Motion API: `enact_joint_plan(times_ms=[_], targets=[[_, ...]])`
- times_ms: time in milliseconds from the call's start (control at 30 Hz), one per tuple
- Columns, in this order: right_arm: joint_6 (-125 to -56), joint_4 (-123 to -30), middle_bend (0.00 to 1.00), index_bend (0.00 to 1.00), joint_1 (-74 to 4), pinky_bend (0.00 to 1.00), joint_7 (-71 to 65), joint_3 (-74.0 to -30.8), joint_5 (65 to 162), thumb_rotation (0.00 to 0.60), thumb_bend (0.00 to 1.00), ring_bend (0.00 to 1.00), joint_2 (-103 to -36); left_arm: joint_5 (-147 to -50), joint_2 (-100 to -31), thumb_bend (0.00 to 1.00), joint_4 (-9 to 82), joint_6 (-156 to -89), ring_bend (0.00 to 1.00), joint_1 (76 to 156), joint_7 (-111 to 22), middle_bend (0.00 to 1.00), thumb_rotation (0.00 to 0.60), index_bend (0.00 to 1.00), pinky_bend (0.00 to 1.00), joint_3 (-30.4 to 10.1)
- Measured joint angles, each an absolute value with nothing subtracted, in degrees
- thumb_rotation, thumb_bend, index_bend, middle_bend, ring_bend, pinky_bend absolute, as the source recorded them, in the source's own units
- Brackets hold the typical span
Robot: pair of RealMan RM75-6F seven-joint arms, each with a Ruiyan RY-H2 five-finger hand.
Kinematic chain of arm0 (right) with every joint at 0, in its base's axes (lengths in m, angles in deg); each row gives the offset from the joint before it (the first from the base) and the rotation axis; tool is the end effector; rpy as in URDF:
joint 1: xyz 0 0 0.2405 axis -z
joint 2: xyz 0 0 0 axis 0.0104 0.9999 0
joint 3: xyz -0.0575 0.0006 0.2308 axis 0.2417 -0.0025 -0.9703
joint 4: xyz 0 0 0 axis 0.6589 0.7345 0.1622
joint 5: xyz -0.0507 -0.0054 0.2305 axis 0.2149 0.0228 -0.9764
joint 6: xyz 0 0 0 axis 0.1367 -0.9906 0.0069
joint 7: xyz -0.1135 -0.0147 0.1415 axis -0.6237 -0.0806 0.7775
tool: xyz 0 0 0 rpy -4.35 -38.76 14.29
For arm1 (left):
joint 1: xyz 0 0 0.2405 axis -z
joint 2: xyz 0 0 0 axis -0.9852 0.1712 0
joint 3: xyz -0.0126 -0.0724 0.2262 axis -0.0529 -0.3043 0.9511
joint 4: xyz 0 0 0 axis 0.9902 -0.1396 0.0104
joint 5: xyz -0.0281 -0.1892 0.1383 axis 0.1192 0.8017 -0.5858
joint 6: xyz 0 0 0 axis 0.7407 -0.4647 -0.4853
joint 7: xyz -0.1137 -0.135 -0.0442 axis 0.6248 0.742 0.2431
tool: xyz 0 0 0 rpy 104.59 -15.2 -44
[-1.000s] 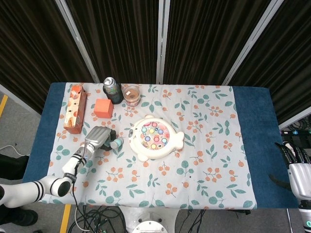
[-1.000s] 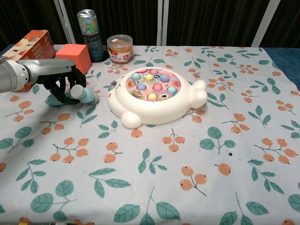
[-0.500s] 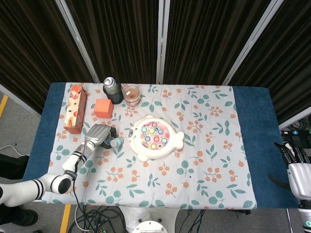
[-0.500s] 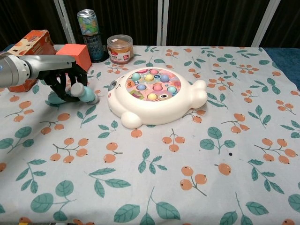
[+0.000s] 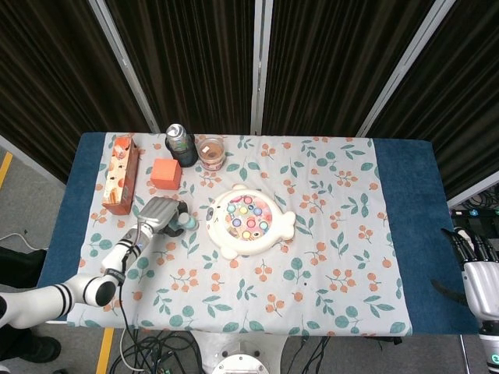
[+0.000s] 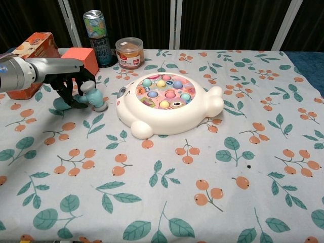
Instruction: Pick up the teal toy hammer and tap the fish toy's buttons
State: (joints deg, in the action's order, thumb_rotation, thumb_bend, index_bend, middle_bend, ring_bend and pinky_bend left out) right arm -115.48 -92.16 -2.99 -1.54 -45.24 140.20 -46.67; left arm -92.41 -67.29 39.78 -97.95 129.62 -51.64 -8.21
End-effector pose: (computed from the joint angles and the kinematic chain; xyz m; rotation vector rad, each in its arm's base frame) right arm -0.3119 -0.2078 0.1577 1.3905 -0.8147 0.9211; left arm -0.1722 0.4058 -0.0619 -1.9013 -1.1955 -0.7247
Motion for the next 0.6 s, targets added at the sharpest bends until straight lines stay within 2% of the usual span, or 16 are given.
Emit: enact_joint_plan(times_ms=[100, 200, 300, 400, 600], targets=[[-115.5, -92.1, 0.20, 0.11, -3.0, 0.12, -1.4, -45.2, 140.3, 0.600, 0.00, 0.05, -46.7, -92.9, -66.9, 0.21, 40.4, -98.1, 0.21, 129.5, -51.6, 0.25, 0.600, 0.25, 0.41, -8.2], [-115.6, -92.0, 0.20, 0.11, -3.0, 0.11, -1.4, -45.3, 140.3, 0.600, 0.00, 0.05, -46.7, -94.3, -66.5, 0.18, 41.3, -99.1, 0.13, 129.1, -51.3, 0.16, 0.600, 0.15, 0.40, -8.3], [-115.8, -92.0, 0.20, 0.11, -2.9, 0.12, -1.2, -45.3, 140.3, 0.600, 0.00, 0.05, -46.6, -96.3, -65.6, 0.17, 42.9, -101.2, 0.11, 128.2, -50.6, 0.13, 0.600, 0.13, 0.36, -8.5], [-115.9, -92.0, 0.20, 0.11, -2.9, 0.11, -1.1, -45.3, 140.3, 0.600, 0.00, 0.05, -46.4, -98.3, -63.9, 0.17, 45.4, -104.6, 0.09, 126.7, -49.6, 0.12, 0.600, 0.13, 0.24, -8.8], [-115.8, -91.5, 0.20, 0.11, -3.1, 0.12, 0.2, -45.6, 140.2, 0.600, 0.00, 0.05, -45.9, -103.3, -59.5, 0.15, 50.3, -116.8, 0.04, 121.1, -47.8, 0.12, 0.600, 0.15, 0.11, -9.3]])
